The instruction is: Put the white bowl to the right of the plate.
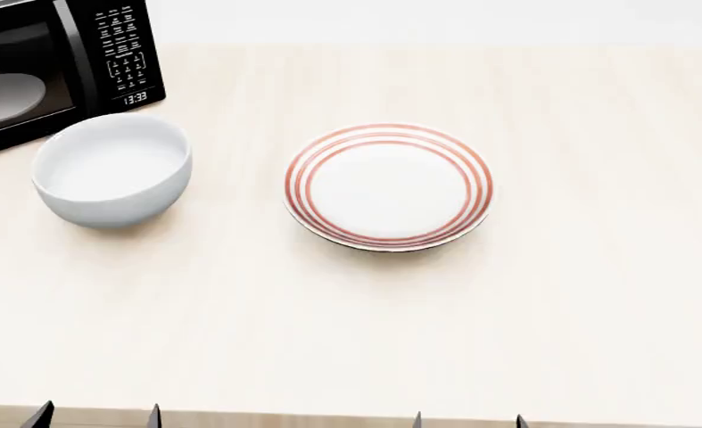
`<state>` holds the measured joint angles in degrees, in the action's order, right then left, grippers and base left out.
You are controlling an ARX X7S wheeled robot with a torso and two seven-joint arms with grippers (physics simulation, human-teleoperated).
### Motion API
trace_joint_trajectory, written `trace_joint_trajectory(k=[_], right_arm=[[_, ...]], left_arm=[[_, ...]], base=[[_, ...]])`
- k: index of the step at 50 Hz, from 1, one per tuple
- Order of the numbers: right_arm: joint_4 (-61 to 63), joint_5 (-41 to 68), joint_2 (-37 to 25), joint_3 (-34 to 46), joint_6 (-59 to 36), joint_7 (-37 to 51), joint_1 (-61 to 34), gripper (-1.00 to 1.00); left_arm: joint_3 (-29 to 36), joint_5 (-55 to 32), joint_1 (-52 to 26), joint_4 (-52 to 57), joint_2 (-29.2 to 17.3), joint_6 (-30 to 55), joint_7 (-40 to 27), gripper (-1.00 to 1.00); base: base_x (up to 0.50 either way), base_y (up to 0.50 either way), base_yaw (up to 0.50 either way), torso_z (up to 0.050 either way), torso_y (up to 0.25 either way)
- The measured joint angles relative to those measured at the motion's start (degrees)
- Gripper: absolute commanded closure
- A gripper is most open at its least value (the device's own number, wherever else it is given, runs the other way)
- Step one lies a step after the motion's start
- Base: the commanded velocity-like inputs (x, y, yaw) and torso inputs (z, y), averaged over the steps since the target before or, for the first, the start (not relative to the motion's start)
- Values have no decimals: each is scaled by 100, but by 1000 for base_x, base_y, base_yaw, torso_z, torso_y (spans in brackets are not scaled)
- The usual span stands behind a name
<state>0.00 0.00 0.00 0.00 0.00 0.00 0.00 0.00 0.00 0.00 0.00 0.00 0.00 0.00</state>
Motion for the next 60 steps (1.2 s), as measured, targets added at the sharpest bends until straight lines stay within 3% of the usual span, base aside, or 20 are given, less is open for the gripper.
trace_joint_trajectory(k=[10,25,34,49,60], right_arm=[[215,169,-145,181,-99,137,18,-100],[2156,305,-448,161,-2429,561,-802,-100],[2863,409,-558,48,-3464,735,-1335,-100],[3378,763,-702,-43,-4202,650,-1661,-100],[3526,899,-785,-92,-4336,649,-1793,-100]], left_arm=[[124,-135,-12,213,-122,318,-171,-100],[99,-743,-692,2307,-480,3149,-340,-100],[-2,-1004,-1225,3101,-624,4255,-439,-100],[-23,-1180,-1578,3539,-757,4881,-547,-100],[-8,-1226,-1640,3642,-814,4992,-621,-100]], base=[[0,0,0,0,0],[0,0,0,0,0],[0,0,0,0,0],[116,342,0,0,0],[471,43,0,0,0]])
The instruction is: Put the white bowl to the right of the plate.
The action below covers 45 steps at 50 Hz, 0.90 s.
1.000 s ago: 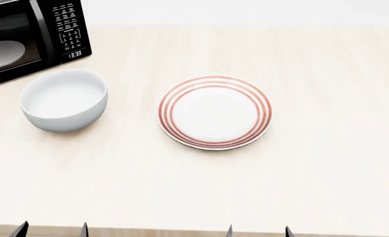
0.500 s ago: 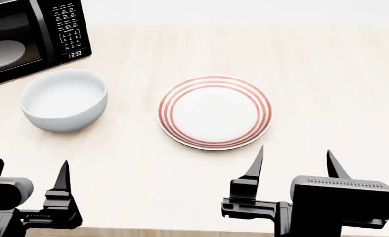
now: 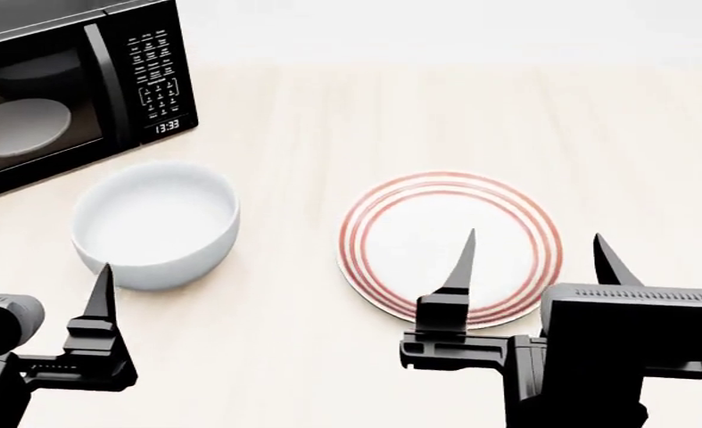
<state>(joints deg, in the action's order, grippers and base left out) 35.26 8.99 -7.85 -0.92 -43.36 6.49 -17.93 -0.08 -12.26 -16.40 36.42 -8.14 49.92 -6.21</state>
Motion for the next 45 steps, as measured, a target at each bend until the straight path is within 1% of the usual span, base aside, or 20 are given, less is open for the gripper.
trace_joint_trajectory(k=[11,41,45], right_arm=[[132,47,-87,-1,-131,54,-156,-100],[149,328,-168,-174,-552,167,-569,-100],[65,338,-171,-152,-788,248,-729,-100]], left_arm=[[21,-55,-56,72,-38,76,-64,-100],[-14,-222,-101,132,-121,122,-180,-100],[-38,-251,-112,124,-136,129,-191,-100]], base=[[500,4,0,0,0],[499,169,0,0,1],[61,21,0,0,0]])
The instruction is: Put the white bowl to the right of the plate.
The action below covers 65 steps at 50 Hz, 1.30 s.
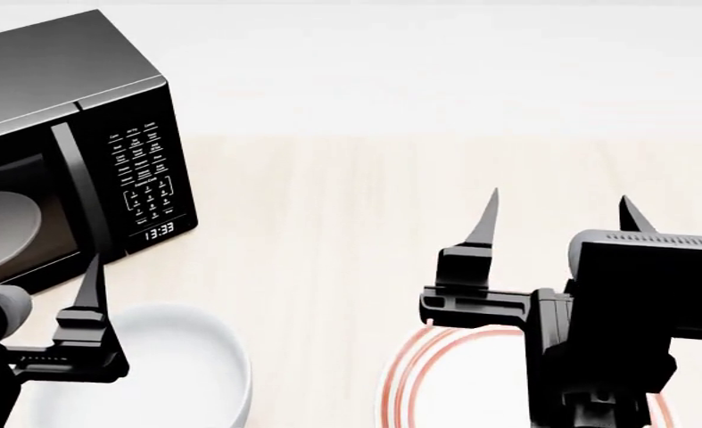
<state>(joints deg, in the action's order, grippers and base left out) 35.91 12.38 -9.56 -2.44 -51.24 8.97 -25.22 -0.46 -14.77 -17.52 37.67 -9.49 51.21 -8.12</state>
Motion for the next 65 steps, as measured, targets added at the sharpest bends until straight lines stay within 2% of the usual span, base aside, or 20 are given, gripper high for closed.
trace_joint_trajectory(k=[10,20,25,38,50,56,65], right_arm=[[-399,-167,-16,333,-1169,356,-999,-100],[-979,329,-39,561,-2528,-153,-2426,-100],[-1395,498,-75,805,-2853,-377,-3054,-100],[-2751,736,9,1315,-3378,-754,-4504,-100],[-4181,793,365,1504,-3453,-823,-5378,-100],[-5003,1147,623,1679,-3348,-432,-5737,-100],[-6267,2497,817,2454,-2793,433,-6139,-100]], left_arm=[[-186,-100,-21,20,-58,44,-28,-100],[-400,-176,42,22,-117,11,-55,-100],[-491,-208,72,39,-144,0,-73,-100],[-619,-251,92,53,-203,-10,-138,-100],[-673,-273,119,80,-260,-28,-191,-100],[-762,-301,178,69,-286,-80,-196,-100],[-869,-335,230,75,-326,-98,-227,-100]], base=[[0,0,0,0,0],[0,0,0,0,0],[0,0,0,0,0],[0,0,0,0,0],[0,0,0,0,0],[0,0,0,0,0],[0,0,0,0,0]])
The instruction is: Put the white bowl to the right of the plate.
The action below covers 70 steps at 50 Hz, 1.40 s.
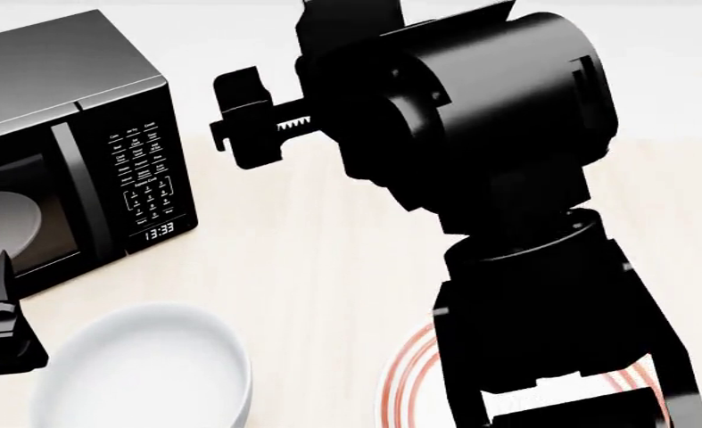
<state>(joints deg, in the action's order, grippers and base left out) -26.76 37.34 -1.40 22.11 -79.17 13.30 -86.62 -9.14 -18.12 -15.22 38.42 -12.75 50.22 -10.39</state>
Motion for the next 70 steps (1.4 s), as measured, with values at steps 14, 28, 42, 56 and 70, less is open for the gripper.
trace_joint_trajectory(k=[14,28,42,56,70], right_arm=[[-1792,3404,105,3254,1779,789,-752,-100],[-2177,6298,133,5989,3011,1322,-953,-100],[-2017,7010,137,6703,3364,1631,-693,-100],[-1808,7271,140,6861,3591,1806,-388,-100],[-1974,8031,140,6936,4035,1967,-84,-100]], left_arm=[[-326,-83,155,44,-73,-71,-34,-100],[-758,-127,345,144,-151,-122,-135,-100],[-1168,-193,513,183,-203,-177,-205,-100],[-1301,-268,594,221,-222,-208,-232,-100],[-1331,-331,669,258,-231,-258,-238,-100]], base=[[0,0,0,0,0],[0,0,0,0,0],[0,0,0,0,0],[0,0,0,0,0],[0,0,0,0,0]])
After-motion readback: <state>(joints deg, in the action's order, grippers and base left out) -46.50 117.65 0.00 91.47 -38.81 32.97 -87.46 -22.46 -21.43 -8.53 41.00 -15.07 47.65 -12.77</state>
